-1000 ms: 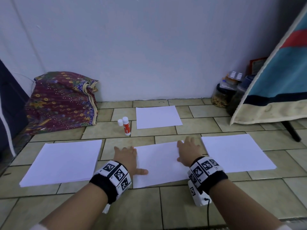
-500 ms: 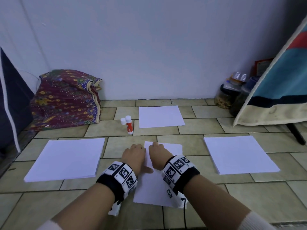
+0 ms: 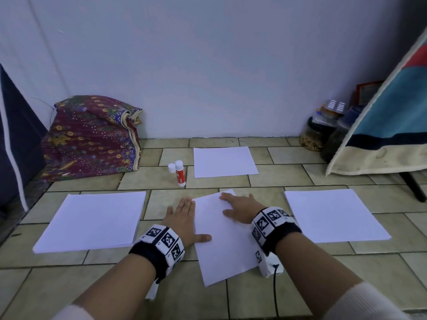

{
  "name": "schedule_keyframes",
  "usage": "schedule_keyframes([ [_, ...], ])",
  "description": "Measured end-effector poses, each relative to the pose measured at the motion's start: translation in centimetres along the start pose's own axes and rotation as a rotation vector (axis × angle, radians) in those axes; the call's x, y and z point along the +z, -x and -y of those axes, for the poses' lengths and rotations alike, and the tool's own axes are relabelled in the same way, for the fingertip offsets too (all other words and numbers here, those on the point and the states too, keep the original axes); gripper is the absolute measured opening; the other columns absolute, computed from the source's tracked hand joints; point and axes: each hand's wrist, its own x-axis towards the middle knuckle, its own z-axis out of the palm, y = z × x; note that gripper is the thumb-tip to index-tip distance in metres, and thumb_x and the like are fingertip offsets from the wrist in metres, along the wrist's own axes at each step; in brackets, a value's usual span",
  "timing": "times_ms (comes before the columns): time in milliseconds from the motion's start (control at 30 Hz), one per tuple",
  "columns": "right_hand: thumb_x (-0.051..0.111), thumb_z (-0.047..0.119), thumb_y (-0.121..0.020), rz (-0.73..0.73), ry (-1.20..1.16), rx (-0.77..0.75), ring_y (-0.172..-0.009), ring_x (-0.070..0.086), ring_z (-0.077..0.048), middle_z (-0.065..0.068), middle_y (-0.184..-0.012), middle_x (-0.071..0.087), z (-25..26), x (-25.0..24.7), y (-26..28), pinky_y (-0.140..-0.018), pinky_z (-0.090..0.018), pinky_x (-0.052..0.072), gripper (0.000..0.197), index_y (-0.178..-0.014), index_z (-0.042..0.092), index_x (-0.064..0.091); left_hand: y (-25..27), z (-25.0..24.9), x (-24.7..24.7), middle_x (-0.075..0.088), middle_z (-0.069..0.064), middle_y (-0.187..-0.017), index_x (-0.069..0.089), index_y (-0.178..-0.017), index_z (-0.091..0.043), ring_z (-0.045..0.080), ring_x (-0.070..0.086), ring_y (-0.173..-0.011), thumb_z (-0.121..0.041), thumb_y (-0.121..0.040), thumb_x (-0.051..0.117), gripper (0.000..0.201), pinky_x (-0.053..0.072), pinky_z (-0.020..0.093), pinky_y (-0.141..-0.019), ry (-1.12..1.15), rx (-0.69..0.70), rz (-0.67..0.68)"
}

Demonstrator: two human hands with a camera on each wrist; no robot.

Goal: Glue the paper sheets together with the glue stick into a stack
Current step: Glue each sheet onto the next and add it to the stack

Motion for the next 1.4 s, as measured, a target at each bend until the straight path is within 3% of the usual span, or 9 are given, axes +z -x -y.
schedule_keyframes([
  [300,0.068,0.048,-0.081,-0.119,0.016,0.059,-0.126,0.047,-0.022,-0.002,-0.132,0.054,-0.2,0.1,-0.3,-0.117,-0.046,0.013,0.075,-0.141,0.020,0.032,0.7,0.6,0.0,-0.012,0.006,-0.161,-0.011,-0.152,-0.006,0.019,-0.011,-0.148,-0.074,-0.083,0.042,0.111,0.003,0.046,-0.120,-0.058,0.014,-0.007],
  [400,0.068,0.049,-0.081,-0.146,0.134,0.083,-0.133,0.035,-0.024,-0.005,-0.142,0.041,0.6,0.0,-0.1,-0.113,-0.045,0.023,0.076,-0.142,0.019,0.034,1.2,0.4,-0.8,0.020,0.009,-0.158,0.020,-0.150,-0.005,0.022,0.017,-0.146,-0.069,-0.087,0.043,0.093,0.016,0.041,-0.118,-0.076,0.017,-0.079],
  [467,0.066,0.049,-0.083,-0.145,0.262,0.106,-0.136,0.024,-0.028,-0.010,-0.142,0.030,1.4,0.1,0.1,-0.106,-0.043,0.032,0.071,-0.142,0.022,0.037,1.6,0.4,-1.8,0.049,0.007,-0.138,0.049,-0.132,-0.011,0.022,0.043,-0.127,-0.051,-0.096,0.042,0.054,0.032,0.034,-0.104,-0.134,0.037,-0.168],
  [600,0.054,0.023,-0.093,-0.090,0.339,0.035,-0.130,0.027,-0.030,-0.012,-0.139,0.032,3.2,0.6,0.4,-0.097,-0.041,0.037,0.054,-0.144,0.024,0.034,2.1,0.5,-3.3,0.057,0.007,-0.118,0.063,-0.113,-0.015,0.023,0.055,-0.107,-0.017,-0.097,0.044,0.026,0.039,0.028,-0.082,-0.253,0.069,-0.204],
  [767,0.044,0.007,-0.093,-0.067,0.293,-0.136,-0.135,0.023,-0.031,-0.011,-0.150,0.021,5.5,2.1,0.7,-0.102,-0.046,0.040,0.062,-0.150,0.021,0.025,0.9,2.2,-3.0,0.042,0.001,-0.134,0.044,-0.133,-0.017,0.019,0.037,-0.125,-0.038,-0.083,0.070,0.061,0.041,0.032,-0.097,-0.068,0.157,-0.149],
  [933,0.048,0.012,-0.096,-0.027,0.283,-0.248,-0.141,0.017,-0.026,-0.003,-0.158,0.014,5.5,2.1,0.3,-0.110,-0.045,0.032,0.065,-0.152,0.026,0.018,0.3,3.1,-2.4,-0.002,0.003,-0.162,0.008,-0.153,-0.012,0.018,0.000,-0.148,-0.050,-0.082,0.068,0.101,0.021,0.041,-0.118,-0.043,0.186,0.007],
  [1100,0.060,0.035,-0.091,0.059,0.207,-0.197,-0.146,0.010,-0.018,0.006,-0.161,0.002,2.3,0.5,0.7,-0.116,-0.045,0.020,0.082,-0.154,0.022,0.009,0.3,3.6,-2.1,-0.013,-0.002,-0.161,-0.002,-0.154,-0.015,0.013,-0.002,-0.148,-0.063,-0.073,0.070,0.119,0.017,0.039,-0.119,0.006,0.185,0.072],
  [1200,0.067,0.039,-0.086,0.084,0.179,-0.102,-0.147,0.009,-0.014,0.008,-0.161,-0.002,-0.7,-0.9,1.0,-0.118,-0.044,0.017,0.095,-0.154,0.021,0.003,0.1,3.5,-1.9,-0.017,-0.002,-0.160,-0.007,-0.153,-0.014,0.016,-0.006,-0.148,-0.064,-0.070,0.071,0.125,0.005,0.052,-0.118,-0.038,0.171,0.095],
  [1400,0.079,0.037,-0.075,-0.014,0.173,-0.002,-0.141,0.023,-0.017,0.001,-0.156,0.024,-3.0,-1.7,2.3,-0.114,-0.035,0.026,0.096,-0.150,0.015,0.022,-0.4,3.0,-2.2,-0.029,-0.001,-0.156,-0.020,-0.151,-0.014,0.016,-0.028,-0.143,-0.057,-0.077,0.069,0.123,-0.011,0.060,-0.113,-0.003,0.153,0.169],
])
